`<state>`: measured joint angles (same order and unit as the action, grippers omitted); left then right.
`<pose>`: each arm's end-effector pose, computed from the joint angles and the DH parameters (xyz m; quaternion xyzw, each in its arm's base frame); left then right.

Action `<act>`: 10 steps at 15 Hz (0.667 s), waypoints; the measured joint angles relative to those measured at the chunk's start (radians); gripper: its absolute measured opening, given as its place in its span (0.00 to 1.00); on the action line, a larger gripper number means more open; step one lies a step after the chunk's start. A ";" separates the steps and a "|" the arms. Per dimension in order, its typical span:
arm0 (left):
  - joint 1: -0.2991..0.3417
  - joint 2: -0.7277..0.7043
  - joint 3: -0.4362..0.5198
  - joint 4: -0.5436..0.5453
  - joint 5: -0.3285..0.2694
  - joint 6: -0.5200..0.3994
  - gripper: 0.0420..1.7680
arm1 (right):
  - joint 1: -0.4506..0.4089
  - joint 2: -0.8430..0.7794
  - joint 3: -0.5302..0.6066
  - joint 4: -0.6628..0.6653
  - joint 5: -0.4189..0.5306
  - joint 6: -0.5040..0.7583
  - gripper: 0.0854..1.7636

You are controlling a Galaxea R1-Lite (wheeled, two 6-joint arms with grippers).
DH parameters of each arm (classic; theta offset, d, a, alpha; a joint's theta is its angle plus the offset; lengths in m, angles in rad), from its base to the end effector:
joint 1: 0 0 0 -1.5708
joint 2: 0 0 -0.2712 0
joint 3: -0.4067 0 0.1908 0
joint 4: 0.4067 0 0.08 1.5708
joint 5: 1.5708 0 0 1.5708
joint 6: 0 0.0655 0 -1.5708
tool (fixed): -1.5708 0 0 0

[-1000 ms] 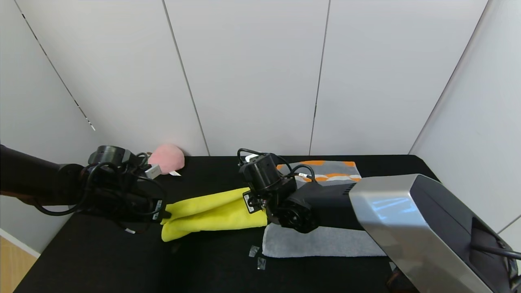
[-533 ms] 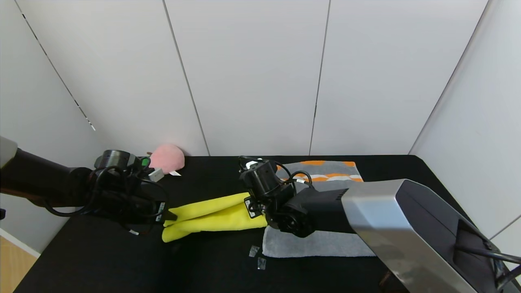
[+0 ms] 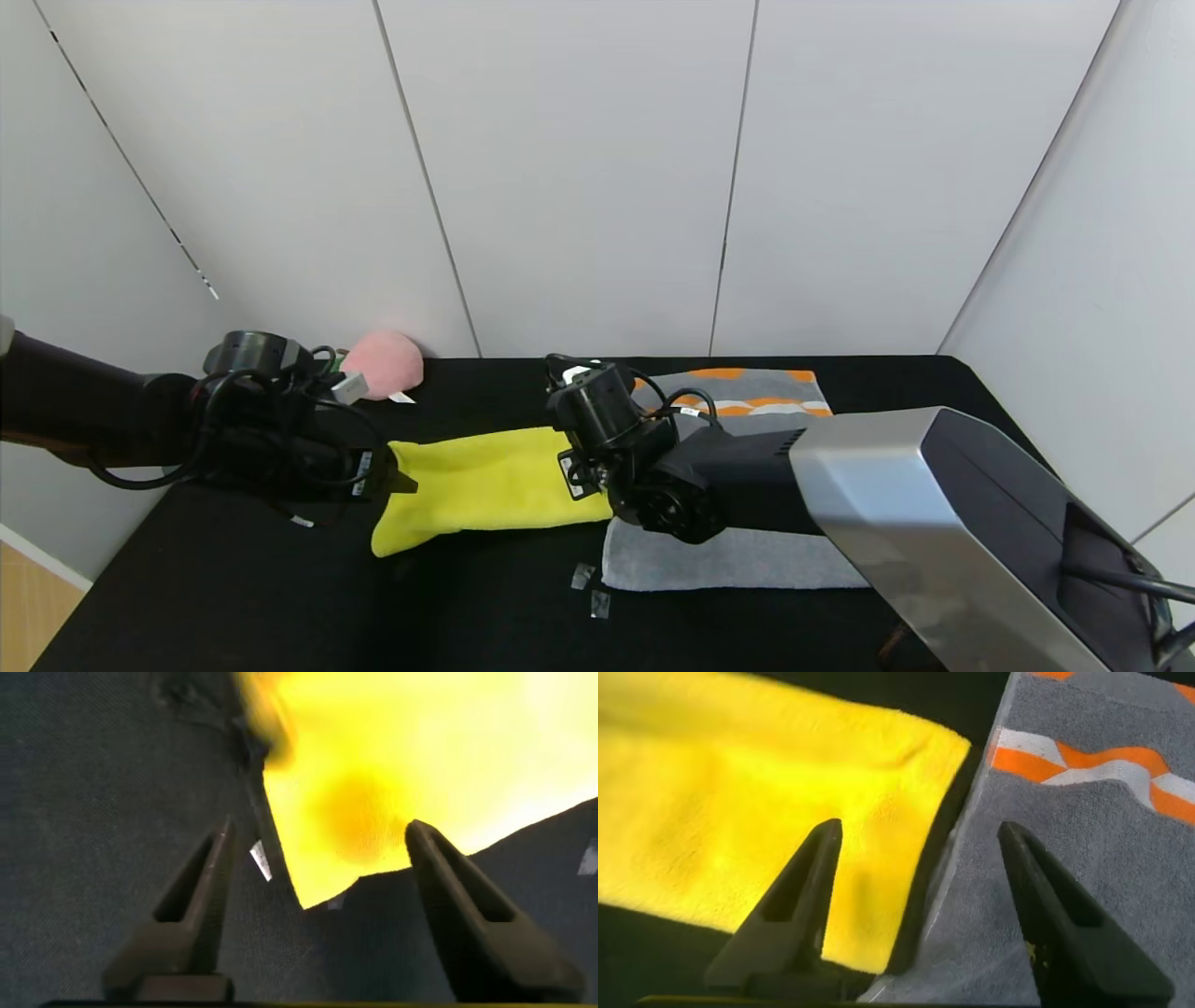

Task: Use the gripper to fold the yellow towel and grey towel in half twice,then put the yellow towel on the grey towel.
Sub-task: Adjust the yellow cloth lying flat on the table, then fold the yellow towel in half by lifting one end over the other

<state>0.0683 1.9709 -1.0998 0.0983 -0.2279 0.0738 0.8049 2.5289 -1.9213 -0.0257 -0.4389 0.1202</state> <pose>0.3578 0.0096 0.0457 -0.0362 0.4579 -0.0875 0.8839 0.3841 0.3592 0.0413 -0.1102 0.2432 0.1600 0.9503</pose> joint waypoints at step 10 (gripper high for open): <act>0.007 -0.037 0.013 0.135 -0.077 -0.027 0.91 | 0.008 -0.134 0.099 0.139 0.116 0.104 0.89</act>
<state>0.0753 1.9334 -1.0866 0.2334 -0.3047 0.0468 0.8130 2.3953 -1.8219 0.1132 -0.3232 0.2238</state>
